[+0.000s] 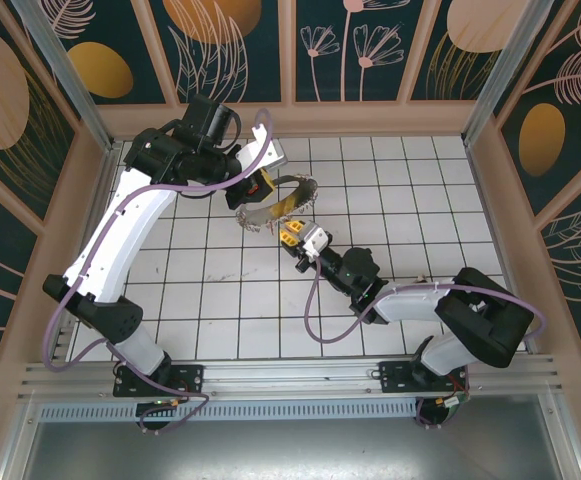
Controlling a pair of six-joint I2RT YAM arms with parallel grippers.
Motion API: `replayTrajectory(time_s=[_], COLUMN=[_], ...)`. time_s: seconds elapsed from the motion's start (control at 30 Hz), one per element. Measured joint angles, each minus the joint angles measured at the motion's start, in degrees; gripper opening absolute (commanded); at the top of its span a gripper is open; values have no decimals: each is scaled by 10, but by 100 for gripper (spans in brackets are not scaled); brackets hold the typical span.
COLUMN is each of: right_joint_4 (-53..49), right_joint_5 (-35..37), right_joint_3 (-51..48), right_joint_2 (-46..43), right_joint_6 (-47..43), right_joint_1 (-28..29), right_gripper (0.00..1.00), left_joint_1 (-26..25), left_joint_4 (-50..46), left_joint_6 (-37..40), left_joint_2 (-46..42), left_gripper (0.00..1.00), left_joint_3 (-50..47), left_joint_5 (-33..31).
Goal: Put the keys on the keyring
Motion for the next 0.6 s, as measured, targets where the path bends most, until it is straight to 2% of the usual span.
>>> replayTrajectory(time_s=[0.37,0.6], right_joint_4=[8,11], right_joint_5=[17,18], right_joint_3=[0,1], right_joint_2=[0,1], right_joint_6=[0,-6], right_joint_1=[0,0], right_gripper=[18,12], left_joint_1=[0,0], left_joint_4=[0,0], left_joint_6=[0,0], left_joint_2=[-1,-3], left_gripper=[1,2], left_joint_3=[-5,-5], left_joint_5=[0,0])
